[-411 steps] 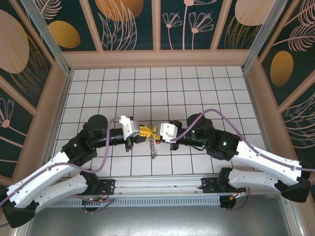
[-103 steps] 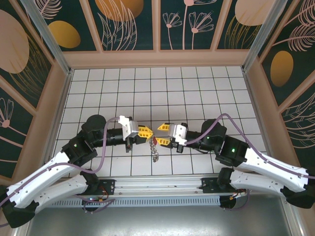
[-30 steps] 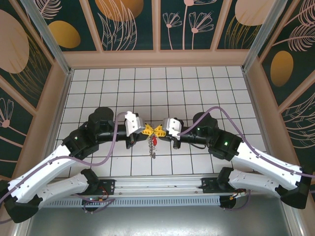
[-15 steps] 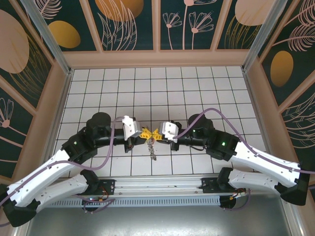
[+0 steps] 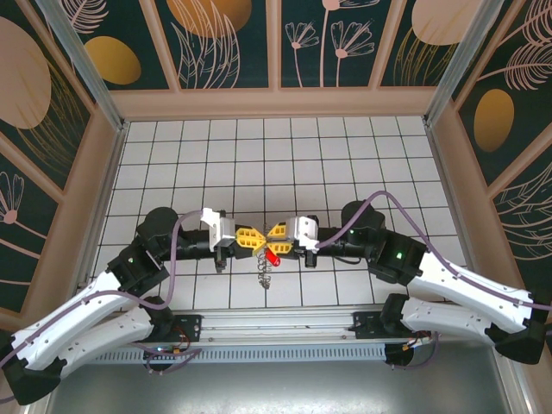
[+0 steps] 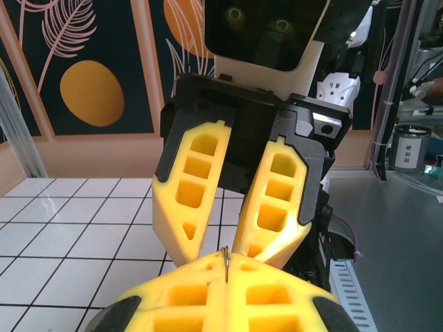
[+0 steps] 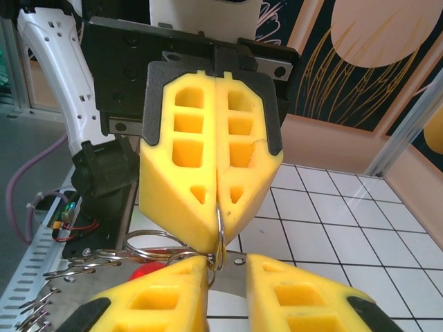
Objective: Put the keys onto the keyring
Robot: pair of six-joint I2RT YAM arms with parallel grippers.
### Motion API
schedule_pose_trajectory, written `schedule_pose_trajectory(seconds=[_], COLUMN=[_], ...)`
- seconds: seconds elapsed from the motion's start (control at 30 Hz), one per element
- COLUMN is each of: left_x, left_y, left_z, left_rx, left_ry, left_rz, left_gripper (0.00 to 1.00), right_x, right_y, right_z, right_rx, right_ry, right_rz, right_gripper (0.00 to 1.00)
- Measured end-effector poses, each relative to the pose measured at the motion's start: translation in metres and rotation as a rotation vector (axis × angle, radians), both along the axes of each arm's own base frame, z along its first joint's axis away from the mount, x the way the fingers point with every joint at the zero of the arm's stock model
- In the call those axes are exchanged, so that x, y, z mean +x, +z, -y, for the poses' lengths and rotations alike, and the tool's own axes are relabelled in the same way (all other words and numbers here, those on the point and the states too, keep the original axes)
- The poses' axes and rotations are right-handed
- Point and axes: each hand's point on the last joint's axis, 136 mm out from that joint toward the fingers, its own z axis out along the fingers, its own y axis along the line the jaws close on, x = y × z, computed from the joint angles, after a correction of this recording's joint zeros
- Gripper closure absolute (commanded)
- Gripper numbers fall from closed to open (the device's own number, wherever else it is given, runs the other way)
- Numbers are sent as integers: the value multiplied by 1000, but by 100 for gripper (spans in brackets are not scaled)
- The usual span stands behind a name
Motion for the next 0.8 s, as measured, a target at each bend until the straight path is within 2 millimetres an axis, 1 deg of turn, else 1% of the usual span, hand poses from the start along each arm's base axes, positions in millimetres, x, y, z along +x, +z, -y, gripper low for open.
schedule_pose_trajectory(seconds=[0.17,0.33,0.57,0.8], left_x=[-3,-6,-10,-11], left_y=[6,11,18,21], left_z=[0,-1,-2,-4], left_rx=[-23,-38,-68,-74], left_ry=[-15,-27,-42,-41], left_rz=[9,15,34,40], left_gripper=[100,100,100,100], right_x=[-2,-3,-9,-16], right_y=[5,2,7,7], right_z=[1,4,9,18], right_rx=[20,27,51,75], right_ry=[6,4,23,29], right_rz=[5,-6,-10,-41], right_gripper=[78,76,74,66])
